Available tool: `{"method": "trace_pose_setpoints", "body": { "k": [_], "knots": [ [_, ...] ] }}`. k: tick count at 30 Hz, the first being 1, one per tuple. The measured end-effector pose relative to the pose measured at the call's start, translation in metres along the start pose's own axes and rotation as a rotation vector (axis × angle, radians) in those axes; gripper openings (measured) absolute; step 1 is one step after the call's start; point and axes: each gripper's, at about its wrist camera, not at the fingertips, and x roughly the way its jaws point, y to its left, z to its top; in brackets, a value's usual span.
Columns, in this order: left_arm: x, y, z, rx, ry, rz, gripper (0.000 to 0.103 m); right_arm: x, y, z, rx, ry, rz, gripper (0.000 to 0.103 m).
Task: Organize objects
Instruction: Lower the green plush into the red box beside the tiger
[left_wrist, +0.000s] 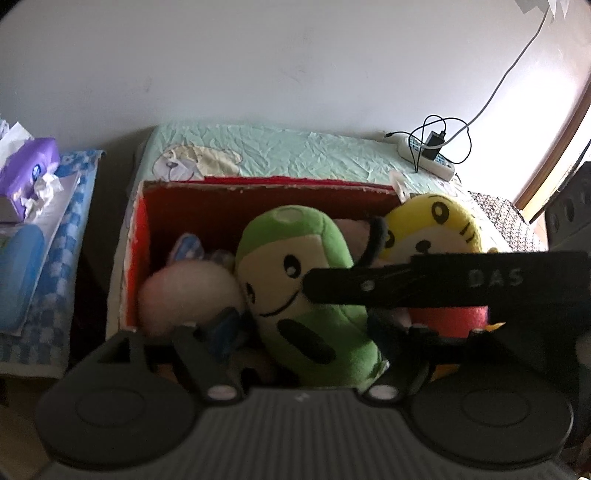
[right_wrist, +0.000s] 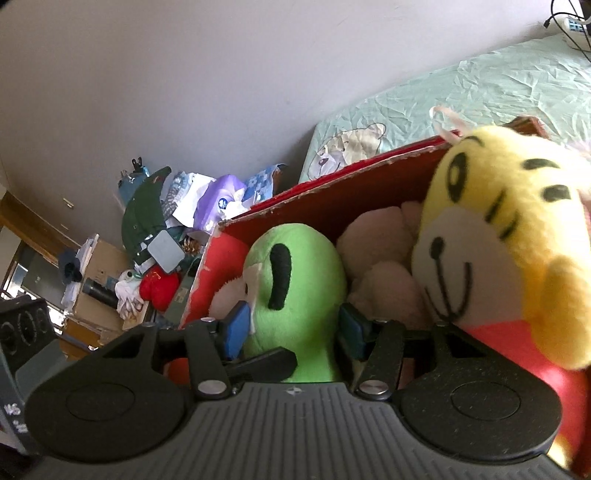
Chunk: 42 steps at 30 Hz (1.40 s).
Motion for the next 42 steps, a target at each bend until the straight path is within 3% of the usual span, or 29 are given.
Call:
{"method": "trace_pose_setpoints", "body": {
  "k": [4, 6, 16, 23, 42],
  "knots": [
    [-0.003, -0.003, 0.001, 0.000, 0.007, 0.007, 0.074, -0.009, -0.001, -0.002, 0.016, -0.011, 0.021, 0.033],
    [-0.005, -0.007, 0.001, 0.013, 0.001, 0.020, 0.073, -0.008, 0.000, -0.003, 0.018, -0.008, 0.023, 0.029],
    [-0.009, -0.010, -0.002, -0.001, 0.004, 0.085, 0.072, 0.002, -0.006, -0.007, 0.070, 0.016, 0.063, 0.028],
    [-0.003, -0.018, -0.003, -0.005, 0.035, 0.125, 0.075, -0.006, -0.008, -0.010, 0.063, 0.001, 0.038, 0.034],
    [-0.007, -0.047, -0.011, 0.054, 0.039, 0.249, 0.076, -0.032, 0.006, -0.030, -0.060, -0.083, -0.072, 0.035]
  ]
}}
